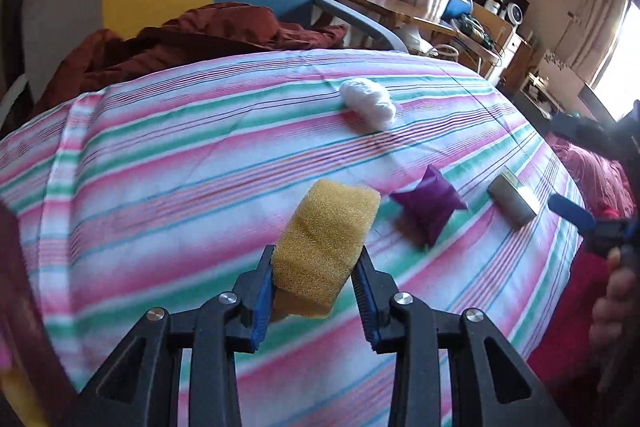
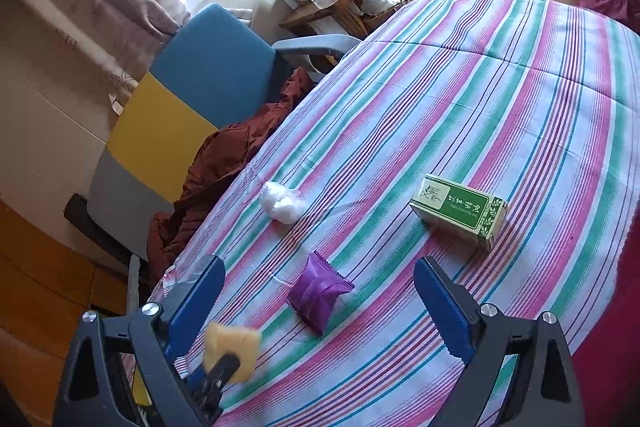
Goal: Organize objects
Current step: 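Grasp the yellow sponge with the left tool, then lift the yellow sponge with the left tool while the right tool grasps the white wrapped ball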
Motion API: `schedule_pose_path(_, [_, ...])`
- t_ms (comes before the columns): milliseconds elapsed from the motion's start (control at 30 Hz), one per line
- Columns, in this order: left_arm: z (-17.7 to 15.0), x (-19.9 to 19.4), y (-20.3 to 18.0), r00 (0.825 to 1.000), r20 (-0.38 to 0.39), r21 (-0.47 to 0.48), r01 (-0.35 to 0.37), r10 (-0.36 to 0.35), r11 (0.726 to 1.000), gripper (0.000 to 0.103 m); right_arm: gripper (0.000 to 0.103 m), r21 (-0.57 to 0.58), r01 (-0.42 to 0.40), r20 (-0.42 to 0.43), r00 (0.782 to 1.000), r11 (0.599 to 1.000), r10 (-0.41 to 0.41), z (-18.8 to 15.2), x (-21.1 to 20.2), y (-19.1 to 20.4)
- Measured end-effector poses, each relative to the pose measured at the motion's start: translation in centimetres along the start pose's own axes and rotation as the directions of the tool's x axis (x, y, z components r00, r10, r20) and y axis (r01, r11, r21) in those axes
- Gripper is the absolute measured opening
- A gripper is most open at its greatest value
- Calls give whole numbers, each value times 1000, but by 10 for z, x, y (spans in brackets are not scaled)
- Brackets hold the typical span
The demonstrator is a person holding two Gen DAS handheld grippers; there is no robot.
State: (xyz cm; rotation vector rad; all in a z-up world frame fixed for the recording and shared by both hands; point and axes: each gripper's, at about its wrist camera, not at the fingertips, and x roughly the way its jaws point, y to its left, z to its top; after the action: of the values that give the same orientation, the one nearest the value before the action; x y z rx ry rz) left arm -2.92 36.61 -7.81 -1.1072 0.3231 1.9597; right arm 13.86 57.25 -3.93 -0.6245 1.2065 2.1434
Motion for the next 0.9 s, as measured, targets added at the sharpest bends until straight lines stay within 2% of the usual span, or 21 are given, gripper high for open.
schedule_pose_path(267, [-39, -41, -2, 1000, 31, 5, 7, -7, 1000, 36, 96, -1, 32, -36, 999, 999, -32, -3, 8, 0])
schedule_pose_path(500, [-51, -77, -5, 996, 82, 56, 40, -44, 998, 36, 94, -165, 72, -123, 988, 984, -93, -12, 28, 28])
schedule_pose_path(567, [-54, -85, -1, 994, 96, 53, 42, -47, 998, 36, 89, -228, 65, -156, 983, 972, -102, -12, 38, 42])
schedule_pose_path(700, [-57, -100, 11, 991, 117, 22, 60, -62, 998, 36, 76, -351, 70, -160, 978, 934, -133, -1, 65, 71])
schedule_pose_path(900, [-56, -115, 30, 987, 151, -22, 53, -49, 998, 36, 65, -502, 114, -181, 955, 857, -233, 21, 139, 103])
